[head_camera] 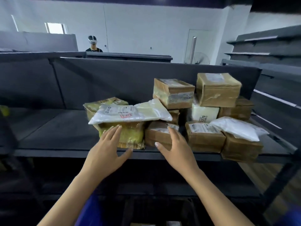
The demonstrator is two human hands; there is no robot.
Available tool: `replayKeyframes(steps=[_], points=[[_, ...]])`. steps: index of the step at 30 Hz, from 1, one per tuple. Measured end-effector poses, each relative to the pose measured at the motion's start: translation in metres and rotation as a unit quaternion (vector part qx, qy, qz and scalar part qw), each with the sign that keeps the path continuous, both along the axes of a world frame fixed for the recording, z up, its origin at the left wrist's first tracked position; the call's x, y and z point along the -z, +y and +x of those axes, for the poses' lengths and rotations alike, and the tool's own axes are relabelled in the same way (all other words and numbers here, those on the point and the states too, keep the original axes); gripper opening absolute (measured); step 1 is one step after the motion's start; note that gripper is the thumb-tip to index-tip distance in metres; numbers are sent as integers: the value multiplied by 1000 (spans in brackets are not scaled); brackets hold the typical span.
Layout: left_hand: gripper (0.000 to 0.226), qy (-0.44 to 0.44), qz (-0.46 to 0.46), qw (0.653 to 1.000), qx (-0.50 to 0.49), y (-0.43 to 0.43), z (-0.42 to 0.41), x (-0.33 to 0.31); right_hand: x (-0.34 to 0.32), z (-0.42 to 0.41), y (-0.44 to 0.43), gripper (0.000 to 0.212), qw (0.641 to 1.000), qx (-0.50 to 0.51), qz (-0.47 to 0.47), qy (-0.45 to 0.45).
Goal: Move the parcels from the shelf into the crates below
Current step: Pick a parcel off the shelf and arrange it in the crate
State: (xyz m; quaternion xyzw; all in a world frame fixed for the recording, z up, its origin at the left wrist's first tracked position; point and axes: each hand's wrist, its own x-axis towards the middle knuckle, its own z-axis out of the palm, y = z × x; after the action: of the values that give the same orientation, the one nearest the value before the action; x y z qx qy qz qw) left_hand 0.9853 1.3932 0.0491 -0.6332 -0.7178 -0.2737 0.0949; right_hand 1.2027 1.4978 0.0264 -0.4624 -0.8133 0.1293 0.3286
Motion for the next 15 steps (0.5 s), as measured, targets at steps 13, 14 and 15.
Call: replayKeyframes(steps=[13,14,15], points=[[79,2,11,999,-32,75,-91,-27,-27,-36,78,78,996,72,28,-34],[79,3,9,999,-32,79,-93,-25,-27,-38,83,78,997,70,26,-35],[78,4,8,999,-31,83,-95,-23,-27,-40,88,78,997,66,25,-36]])
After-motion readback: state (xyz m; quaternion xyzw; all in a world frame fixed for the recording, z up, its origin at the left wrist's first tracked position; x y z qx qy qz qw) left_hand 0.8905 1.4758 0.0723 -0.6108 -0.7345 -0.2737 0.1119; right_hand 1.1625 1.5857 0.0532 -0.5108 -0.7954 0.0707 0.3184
